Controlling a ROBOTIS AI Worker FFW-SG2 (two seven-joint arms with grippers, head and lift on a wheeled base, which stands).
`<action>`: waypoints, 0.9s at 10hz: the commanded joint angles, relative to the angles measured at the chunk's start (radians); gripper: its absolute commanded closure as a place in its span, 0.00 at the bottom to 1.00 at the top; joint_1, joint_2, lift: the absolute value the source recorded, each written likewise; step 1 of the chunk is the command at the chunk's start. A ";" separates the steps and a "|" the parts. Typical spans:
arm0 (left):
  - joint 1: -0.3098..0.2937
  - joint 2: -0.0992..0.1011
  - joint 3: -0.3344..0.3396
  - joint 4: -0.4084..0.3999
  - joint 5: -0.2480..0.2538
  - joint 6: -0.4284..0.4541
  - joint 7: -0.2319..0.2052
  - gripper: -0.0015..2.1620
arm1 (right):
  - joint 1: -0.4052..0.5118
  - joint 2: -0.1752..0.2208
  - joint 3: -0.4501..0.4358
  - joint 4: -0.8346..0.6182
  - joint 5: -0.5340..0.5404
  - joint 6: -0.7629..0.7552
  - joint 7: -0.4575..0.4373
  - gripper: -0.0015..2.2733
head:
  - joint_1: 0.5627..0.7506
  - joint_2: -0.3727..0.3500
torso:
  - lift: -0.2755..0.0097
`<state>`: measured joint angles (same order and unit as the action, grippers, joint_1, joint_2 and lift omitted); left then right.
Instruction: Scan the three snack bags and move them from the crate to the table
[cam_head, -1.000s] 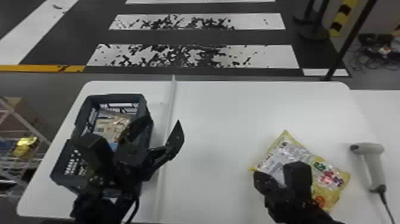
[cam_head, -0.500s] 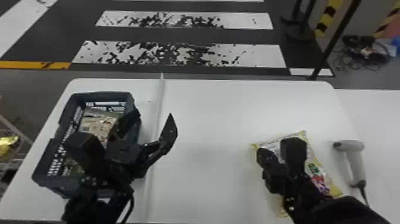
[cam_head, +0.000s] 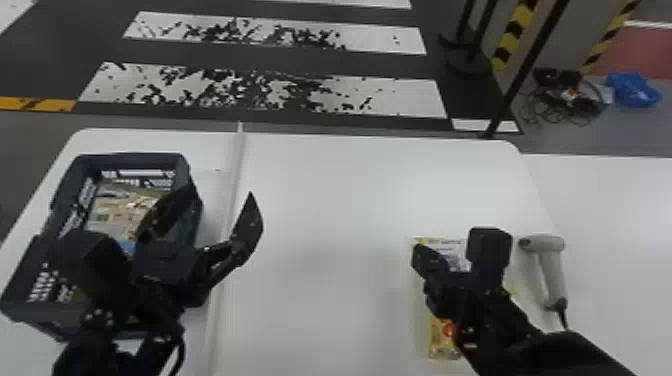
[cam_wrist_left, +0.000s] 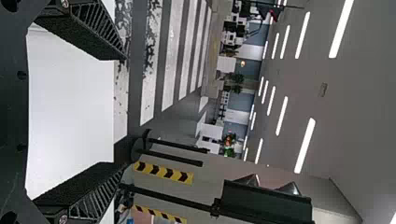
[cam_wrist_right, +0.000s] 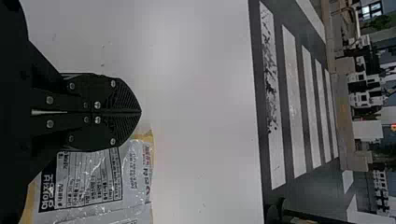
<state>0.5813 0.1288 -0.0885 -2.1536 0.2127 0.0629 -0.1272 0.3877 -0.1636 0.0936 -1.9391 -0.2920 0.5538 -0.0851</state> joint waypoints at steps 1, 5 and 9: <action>-0.001 0.000 -0.017 0.000 -0.021 -0.033 0.023 0.03 | 0.094 -0.007 -0.014 -0.173 -0.009 0.001 0.001 0.99 | 0.70 0.44 | 0.75; -0.006 0.012 -0.028 0.012 -0.027 -0.073 0.032 0.03 | 0.194 -0.013 -0.100 -0.238 0.007 -0.002 0.001 0.99 | 0.70 0.40 | 0.75; -0.011 0.015 -0.027 0.031 -0.026 -0.091 0.035 0.03 | 0.206 -0.016 -0.123 -0.138 0.025 -0.024 -0.001 0.99 | 0.70 0.32 | 0.75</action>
<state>0.5718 0.1440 -0.1154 -2.1267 0.1868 -0.0278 -0.0920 0.5903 -0.1782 -0.0282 -2.0905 -0.2670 0.5434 -0.0859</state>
